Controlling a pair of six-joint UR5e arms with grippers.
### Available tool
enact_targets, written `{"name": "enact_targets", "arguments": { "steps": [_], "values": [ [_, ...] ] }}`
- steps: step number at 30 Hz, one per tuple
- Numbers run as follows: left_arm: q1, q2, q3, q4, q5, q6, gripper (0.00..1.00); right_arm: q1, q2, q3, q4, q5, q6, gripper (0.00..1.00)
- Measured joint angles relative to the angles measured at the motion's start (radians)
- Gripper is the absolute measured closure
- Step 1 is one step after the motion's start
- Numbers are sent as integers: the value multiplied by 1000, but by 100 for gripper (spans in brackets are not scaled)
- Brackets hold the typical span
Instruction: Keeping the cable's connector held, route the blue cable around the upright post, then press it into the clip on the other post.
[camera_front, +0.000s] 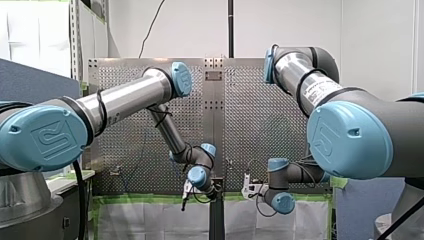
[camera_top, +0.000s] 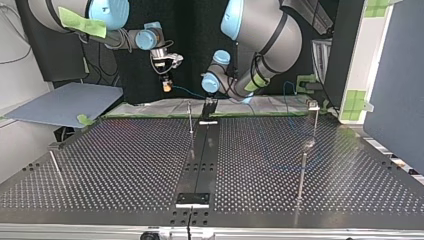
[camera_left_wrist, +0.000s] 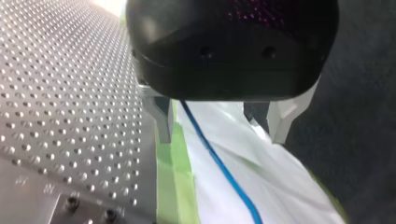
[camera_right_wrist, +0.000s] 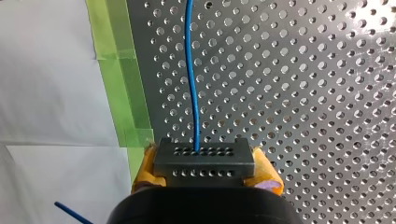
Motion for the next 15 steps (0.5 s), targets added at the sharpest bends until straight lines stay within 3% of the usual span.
{"name": "enact_targets", "arguments": {
  "steps": [15],
  "values": [
    [-13, 0, 0, 13, 94, -100, 0, -7, 0, -2, 2, -9, 2, 100]
  ]
}}
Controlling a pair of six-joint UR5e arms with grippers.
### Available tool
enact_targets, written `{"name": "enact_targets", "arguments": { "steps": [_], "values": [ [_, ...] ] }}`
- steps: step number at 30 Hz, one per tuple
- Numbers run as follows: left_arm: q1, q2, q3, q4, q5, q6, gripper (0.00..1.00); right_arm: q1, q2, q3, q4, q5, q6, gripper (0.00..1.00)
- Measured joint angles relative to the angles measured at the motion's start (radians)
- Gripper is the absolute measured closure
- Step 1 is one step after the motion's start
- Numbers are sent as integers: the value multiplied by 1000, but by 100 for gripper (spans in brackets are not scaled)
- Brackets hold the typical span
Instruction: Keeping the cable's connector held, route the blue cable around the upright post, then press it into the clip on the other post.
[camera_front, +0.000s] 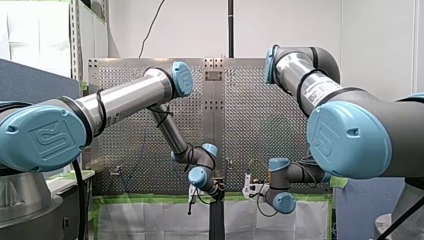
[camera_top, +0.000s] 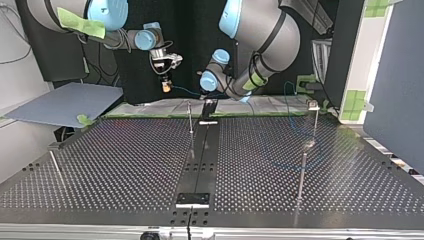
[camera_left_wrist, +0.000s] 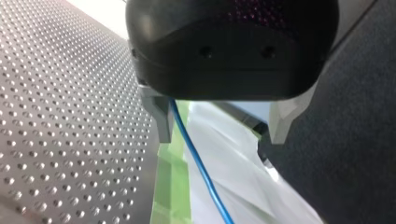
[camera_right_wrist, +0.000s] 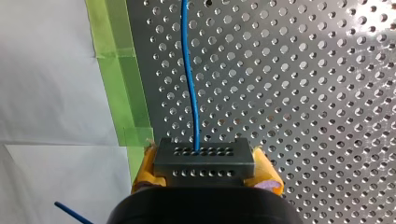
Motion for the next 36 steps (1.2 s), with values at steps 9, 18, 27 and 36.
{"name": "enact_targets", "arguments": {
  "steps": [9, 18, 27, 36],
  "values": [
    [-7, 0, 0, 4, 8, -13, 0, -1, 0, -5, 10, -1, -2, 100],
    [-17, 1, 0, 6, -14, -18, 0, 0, 0, -5, 12, -1, -3, 100],
    [-34, 1, 0, 19, -43, -18, 0, 2, 0, -5, 12, -1, -3, 100],
    [-47, 1, 0, 30, -91, -15, 0, 3, 1, -6, 12, -1, -3, 100]
  ]
}}
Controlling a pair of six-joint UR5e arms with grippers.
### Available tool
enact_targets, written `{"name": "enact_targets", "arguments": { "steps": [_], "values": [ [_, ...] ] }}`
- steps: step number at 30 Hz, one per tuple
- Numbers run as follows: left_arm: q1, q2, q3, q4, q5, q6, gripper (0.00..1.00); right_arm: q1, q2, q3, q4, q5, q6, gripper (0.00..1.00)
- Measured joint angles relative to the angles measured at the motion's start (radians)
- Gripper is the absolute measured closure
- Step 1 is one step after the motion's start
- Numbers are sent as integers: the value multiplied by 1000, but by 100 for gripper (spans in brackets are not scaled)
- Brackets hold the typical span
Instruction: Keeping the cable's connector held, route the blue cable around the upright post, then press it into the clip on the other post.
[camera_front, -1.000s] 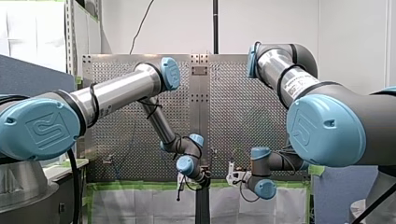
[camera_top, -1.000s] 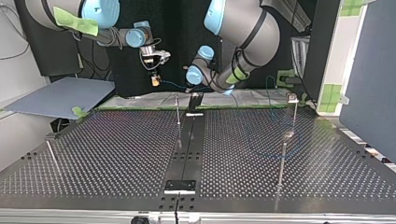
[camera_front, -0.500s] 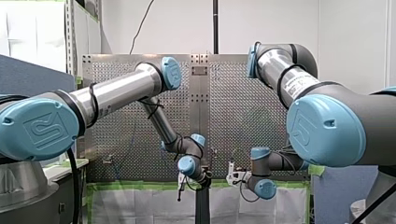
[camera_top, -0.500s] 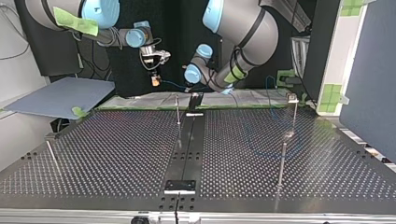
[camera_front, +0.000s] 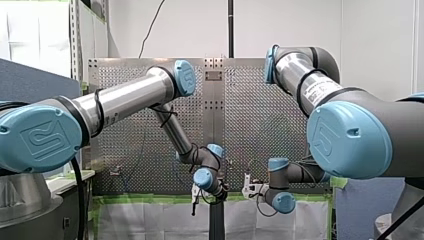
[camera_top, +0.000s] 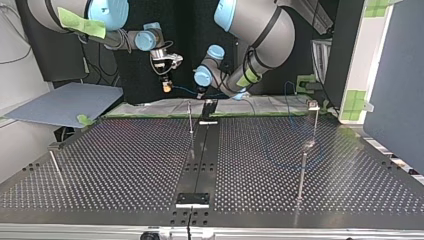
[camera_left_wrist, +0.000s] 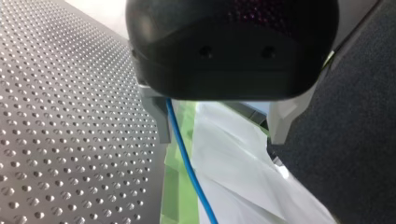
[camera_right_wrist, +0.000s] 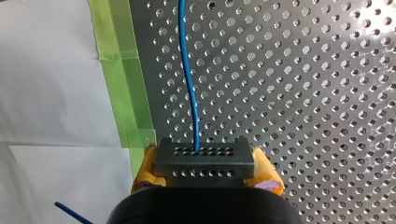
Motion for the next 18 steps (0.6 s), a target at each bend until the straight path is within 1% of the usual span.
{"name": "enact_targets", "arguments": {
  "steps": [2, 3, 4, 6, 7, 8, 9, 10, 11, 12, 13, 14, 15, 16, 17, 18],
  "values": [
    [-1, 0, 0, 1, -7, 3, 0, 0, 0, 0, 0, 0, 0, 100],
    [-1, 0, 0, 1, -10, 3, 6, 0, 0, 0, 0, 0, 0, 100],
    [-1, 0, 0, 1, -11, 4, 6, 0, 0, 0, 0, 0, 0, 100],
    [-2, 0, 0, 1, -16, 7, 22, 0, 0, -1, 0, 0, 0, 100],
    [-2, 0, 0, 1, -17, 8, 33, 0, 0, -1, 0, 0, 0, 100],
    [-2, 0, 0, 0, -19, 10, 33, 0, 0, -1, 0, 0, 0, 100],
    [-2, 0, 0, 0, -20, 11, 46, 0, 0, -1, 0, 0, 0, 100],
    [-2, 0, 0, 1, -22, 12, 54, 0, 0, -1, 0, 0, 0, 100],
    [-2, 0, 0, 1, -23, 13, 54, 0, 0, 0, 0, 0, 0, 100],
    [-3, 0, 0, 1, -25, 13, 67, 0, 0, 0, 0, 0, 0, 100],
    [-3, 0, 0, 1, -27, 14, 75, 0, 0, 0, 0, 0, 0, 100],
    [-3, 0, 0, 1, -30, 14, 75, 0, 0, 0, 1, -1, 0, 100],
    [-3, 0, 0, 1, -33, 15, 84, 0, 0, -1, 1, -1, 0, 100],
    [-3, 0, 0, 1, -36, 15, 96, 0, 0, 0, 1, -1, 0, 100],
    [-3, 0, 0, 1, -40, 15, 96, 0, 0, 0, 1, -1, 0, 100],
    [-3, 0, 0, 1, -42, 15, 100, 0, 0, 0, 1, -1, 0, 100]
  ]
}}
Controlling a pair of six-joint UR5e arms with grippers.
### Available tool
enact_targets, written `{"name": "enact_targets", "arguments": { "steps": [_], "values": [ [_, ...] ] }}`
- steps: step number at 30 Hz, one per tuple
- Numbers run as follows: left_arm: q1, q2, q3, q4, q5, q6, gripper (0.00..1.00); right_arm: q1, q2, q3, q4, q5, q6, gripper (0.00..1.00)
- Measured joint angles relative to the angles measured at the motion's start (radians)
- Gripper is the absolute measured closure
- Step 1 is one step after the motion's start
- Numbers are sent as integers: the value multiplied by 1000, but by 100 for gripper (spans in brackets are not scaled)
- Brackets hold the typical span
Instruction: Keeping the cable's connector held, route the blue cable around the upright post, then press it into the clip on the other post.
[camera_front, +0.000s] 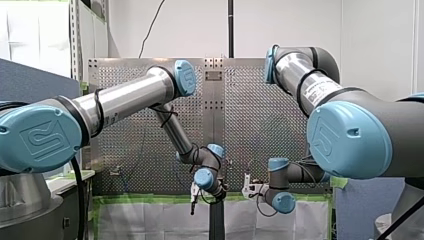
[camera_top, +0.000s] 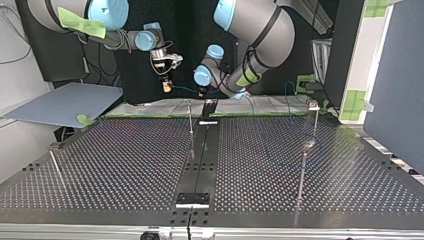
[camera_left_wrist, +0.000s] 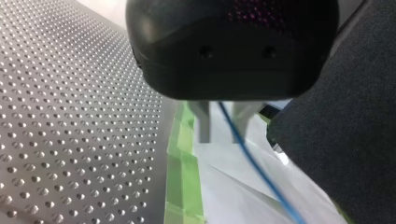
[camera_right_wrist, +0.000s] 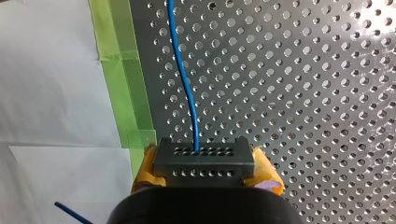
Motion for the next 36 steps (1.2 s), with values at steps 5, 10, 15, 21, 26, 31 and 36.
{"name": "enact_targets", "arguments": {
  "steps": [5, 10, 15, 21, 26, 31, 36],
  "values": [
    [0, 0, 0, -1, -6, 1, 100, -1, 0, 0, 1, 0, 0, 100],
    [0, 0, 0, -5, -13, 5, 100, -2, 0, 0, 2, 0, 0, 100],
    [-1, 0, 0, -36, -36, 19, 100, -3, 0, 0, 5, 2, -1, 100],
    [-3, 0, 0, -78, -82, 36, 100, -7, 0, 0, 11, 7, -1, 100],
    [-11, 4, -3, -87, -127, 40, 100, -13, 0, -1, 17, 7, -1, 100],
    [-23, 24, -20, -73, -166, 39, 100, -21, -1, -1, 20, 7, -1, 100],
    [-28, 51, -52, -39, -182, 38, 100, -28, -1, -1, 21, 7, -2, 100]
  ]
}}
